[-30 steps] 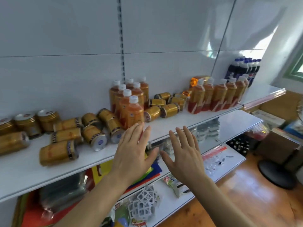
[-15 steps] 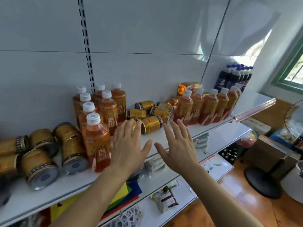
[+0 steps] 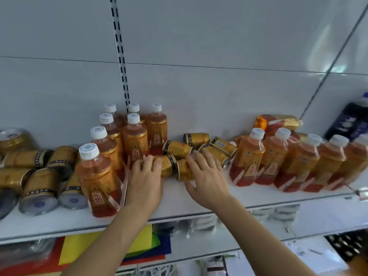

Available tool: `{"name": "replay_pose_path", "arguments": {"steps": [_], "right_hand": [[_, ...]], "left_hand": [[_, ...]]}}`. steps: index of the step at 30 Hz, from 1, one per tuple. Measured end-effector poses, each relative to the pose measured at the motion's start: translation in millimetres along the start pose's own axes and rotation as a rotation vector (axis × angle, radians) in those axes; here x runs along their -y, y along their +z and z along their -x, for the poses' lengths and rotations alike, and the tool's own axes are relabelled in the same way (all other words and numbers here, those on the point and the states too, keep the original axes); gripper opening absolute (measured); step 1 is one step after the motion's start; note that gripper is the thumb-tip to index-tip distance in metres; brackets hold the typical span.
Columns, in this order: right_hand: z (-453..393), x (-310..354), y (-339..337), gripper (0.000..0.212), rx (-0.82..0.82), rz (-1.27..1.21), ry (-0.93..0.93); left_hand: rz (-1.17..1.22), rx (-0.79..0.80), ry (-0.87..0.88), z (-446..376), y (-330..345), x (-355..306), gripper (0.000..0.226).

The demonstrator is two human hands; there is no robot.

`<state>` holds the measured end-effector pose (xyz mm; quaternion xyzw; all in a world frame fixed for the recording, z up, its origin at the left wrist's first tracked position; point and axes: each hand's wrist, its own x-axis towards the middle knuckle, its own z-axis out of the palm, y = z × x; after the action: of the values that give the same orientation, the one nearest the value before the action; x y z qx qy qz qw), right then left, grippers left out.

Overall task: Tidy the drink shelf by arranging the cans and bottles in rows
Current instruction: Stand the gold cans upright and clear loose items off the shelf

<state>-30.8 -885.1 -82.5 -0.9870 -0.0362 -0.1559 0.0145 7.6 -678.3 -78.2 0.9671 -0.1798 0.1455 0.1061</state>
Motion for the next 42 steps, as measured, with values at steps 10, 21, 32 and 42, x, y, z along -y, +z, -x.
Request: {"name": "replay_pose_path", "arguments": {"steps": [10, 21, 32, 42], "right_hand": [[-10.0, -14.5, 9.4, 0.055, -0.085, -0.077, -0.115], [24.1, -14.9, -17.4, 0.072, -0.139, -0.493, 0.064], [36.8, -6.8, -3.5, 0.089, -0.007, -0.723, 0.093], [68.8, 22.2, -15.9, 0.072, -0.23, -0.642, -0.105]], "left_hand": [[-0.007, -0.006, -0.074, 16.7, -6.4, -5.1, 0.076], [0.309, -0.111, -0.151, 27.7, -44.5, -19.3, 0.094], [0.536, -0.133, -0.367, 52.2, -25.7, -20.1, 0.091], [0.606, -0.274, -0.344, 107.8, -45.5, -16.1, 0.083]]}}
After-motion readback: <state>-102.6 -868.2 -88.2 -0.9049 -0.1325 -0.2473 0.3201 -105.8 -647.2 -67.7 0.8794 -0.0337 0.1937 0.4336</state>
